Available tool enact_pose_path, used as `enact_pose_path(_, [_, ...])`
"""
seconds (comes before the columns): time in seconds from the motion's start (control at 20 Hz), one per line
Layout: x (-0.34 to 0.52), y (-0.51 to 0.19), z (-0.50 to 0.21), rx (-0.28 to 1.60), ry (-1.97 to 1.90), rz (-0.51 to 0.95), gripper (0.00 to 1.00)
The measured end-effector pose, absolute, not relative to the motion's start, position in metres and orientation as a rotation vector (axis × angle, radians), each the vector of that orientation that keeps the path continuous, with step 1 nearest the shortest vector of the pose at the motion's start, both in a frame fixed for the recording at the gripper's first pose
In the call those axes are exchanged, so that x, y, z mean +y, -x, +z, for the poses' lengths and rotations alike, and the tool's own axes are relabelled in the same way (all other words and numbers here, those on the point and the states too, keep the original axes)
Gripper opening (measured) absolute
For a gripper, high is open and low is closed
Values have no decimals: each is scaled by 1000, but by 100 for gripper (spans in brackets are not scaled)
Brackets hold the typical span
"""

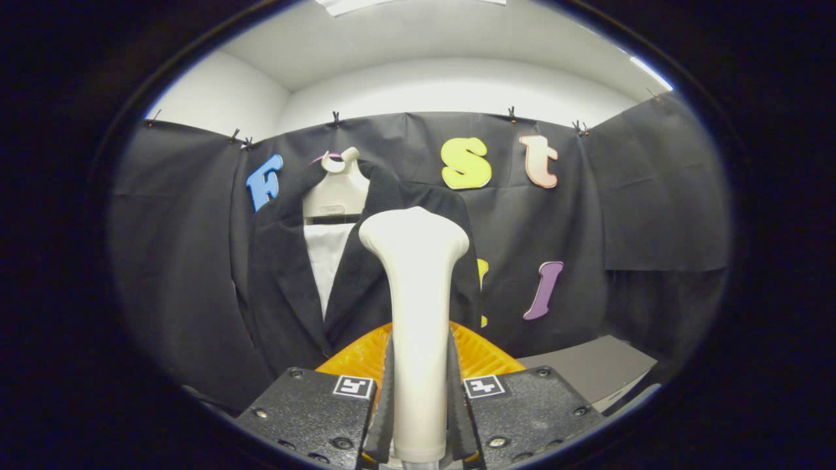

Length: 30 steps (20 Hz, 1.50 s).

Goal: Iron the clothes twice with a garment steamer, once on the left side and once on the right side.

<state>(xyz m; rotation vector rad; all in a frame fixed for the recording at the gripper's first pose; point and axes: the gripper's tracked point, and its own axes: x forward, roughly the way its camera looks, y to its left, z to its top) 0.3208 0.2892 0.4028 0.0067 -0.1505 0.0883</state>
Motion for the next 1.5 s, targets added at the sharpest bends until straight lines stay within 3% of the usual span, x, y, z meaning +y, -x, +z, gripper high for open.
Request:
enact_pose_path(1.0, [307, -352, 347, -104, 71, 26, 37])
enact_pose_path(1.5, [294, -365, 262, -9, 21, 5, 37])
